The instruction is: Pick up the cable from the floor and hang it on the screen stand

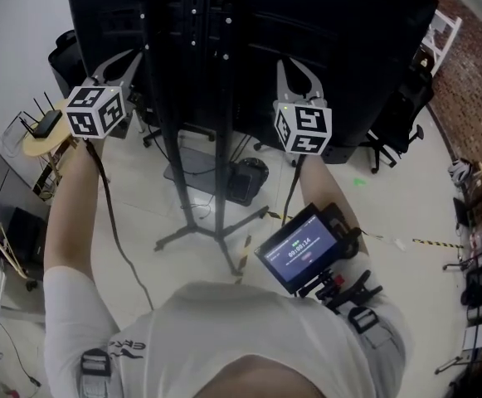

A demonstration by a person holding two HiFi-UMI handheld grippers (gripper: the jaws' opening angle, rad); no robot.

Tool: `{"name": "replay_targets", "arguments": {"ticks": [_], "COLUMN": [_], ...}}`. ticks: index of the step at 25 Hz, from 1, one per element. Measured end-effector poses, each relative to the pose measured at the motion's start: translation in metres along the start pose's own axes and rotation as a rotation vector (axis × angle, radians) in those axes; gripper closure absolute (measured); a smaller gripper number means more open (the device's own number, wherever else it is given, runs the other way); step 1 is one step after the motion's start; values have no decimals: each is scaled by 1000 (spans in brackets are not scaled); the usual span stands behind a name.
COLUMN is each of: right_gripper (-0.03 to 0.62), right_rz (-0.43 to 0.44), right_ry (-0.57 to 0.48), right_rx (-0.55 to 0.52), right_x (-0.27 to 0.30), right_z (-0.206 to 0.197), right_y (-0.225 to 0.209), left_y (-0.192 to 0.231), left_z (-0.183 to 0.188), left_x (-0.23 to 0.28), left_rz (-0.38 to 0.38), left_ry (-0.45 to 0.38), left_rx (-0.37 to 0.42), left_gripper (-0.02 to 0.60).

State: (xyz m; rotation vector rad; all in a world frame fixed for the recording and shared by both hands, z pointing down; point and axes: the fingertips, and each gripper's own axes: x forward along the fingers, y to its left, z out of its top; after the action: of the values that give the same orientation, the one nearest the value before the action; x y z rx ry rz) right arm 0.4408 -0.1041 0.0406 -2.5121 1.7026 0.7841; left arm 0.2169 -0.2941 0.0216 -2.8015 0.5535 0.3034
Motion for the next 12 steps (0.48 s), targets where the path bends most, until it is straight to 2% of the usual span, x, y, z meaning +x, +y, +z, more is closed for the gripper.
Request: {"name": "replay_targets", "arguments": {"ticks": [5, 12], "right_gripper": [557, 557], "right_rz": [-15, -87], "right_ry": [-34, -23], "right_rx": [-6, -50], "right_x": [26, 69], "right_z": [23, 38], "right_y": [-7, -11], "left_y": [23, 75], "left_z": [16, 27], "left_x": [14, 44], "left_rz": [22, -8], "left_ry": [-27, -76], "left_rx": [6, 12], "left_gripper": [558, 558]}}
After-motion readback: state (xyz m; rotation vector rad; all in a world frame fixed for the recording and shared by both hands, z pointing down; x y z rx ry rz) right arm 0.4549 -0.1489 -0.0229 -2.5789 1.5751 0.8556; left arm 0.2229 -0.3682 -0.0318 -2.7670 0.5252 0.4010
